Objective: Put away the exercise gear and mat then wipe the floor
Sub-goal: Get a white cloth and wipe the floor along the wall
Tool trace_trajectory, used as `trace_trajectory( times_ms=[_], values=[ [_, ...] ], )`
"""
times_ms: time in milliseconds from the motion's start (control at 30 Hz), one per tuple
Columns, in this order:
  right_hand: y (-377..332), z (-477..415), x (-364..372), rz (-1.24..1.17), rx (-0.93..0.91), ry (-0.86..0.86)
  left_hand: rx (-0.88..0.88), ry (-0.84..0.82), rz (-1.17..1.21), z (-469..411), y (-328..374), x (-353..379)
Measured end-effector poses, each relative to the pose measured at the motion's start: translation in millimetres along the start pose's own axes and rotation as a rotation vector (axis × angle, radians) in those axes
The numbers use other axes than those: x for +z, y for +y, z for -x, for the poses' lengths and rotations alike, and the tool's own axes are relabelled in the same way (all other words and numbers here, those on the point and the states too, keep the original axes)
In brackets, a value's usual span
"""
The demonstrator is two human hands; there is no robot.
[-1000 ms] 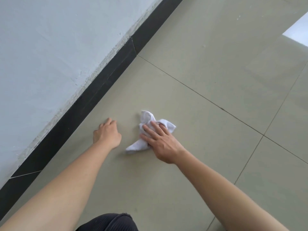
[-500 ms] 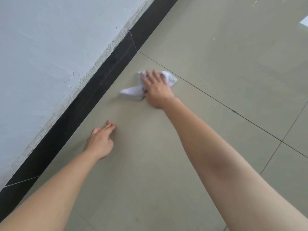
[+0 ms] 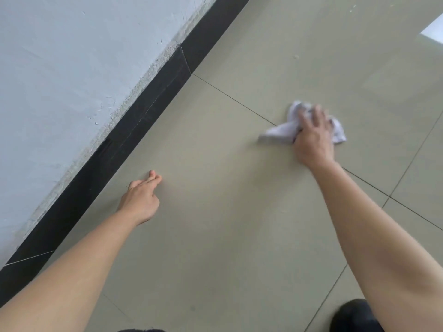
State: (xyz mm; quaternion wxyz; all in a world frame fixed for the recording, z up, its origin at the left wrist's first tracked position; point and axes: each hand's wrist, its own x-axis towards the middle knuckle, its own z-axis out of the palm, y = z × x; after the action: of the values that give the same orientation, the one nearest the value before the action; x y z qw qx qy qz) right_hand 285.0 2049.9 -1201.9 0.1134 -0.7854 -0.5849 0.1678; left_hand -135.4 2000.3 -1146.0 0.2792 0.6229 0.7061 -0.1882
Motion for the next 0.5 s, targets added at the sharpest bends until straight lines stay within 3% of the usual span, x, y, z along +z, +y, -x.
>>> trace_trajectory(
  times_ms=[67, 133, 267, 367, 433, 500],
  values=[
    [-3.9, -17.0, -5.8, -0.016, 0.247, 0.046, 0.003, 0.000, 0.003, -1.1, -0.8, 1.2],
    [-35.4, -5.1, 11.1, -0.020, 0.217, 0.055, 0.011, 0.000, 0.015, -2.2, -1.6, 0.4],
    [-117.3, 95.6, 73.2, -0.077, -0.315, -0.033, 0.013, 0.000, 0.014, -1.5, -1.2, -0.7],
    [-146.1, 192.9, 92.4, -0.086, -0.734, -0.296, 0.019, -0.054, -0.039, -2.9, 2.7, -5.8],
    [-132.4, 219.3, 87.2, -0.036, -0.878, -0.449, 0.000, -0.130, -0.099, -2.4, 6.4, -9.1],
    [-96.1, 199.7, 77.9, 0.007, -0.904, -0.445, -0.038, -0.212, -0.164, -1.0, 13.4, -11.6]
  ],
)
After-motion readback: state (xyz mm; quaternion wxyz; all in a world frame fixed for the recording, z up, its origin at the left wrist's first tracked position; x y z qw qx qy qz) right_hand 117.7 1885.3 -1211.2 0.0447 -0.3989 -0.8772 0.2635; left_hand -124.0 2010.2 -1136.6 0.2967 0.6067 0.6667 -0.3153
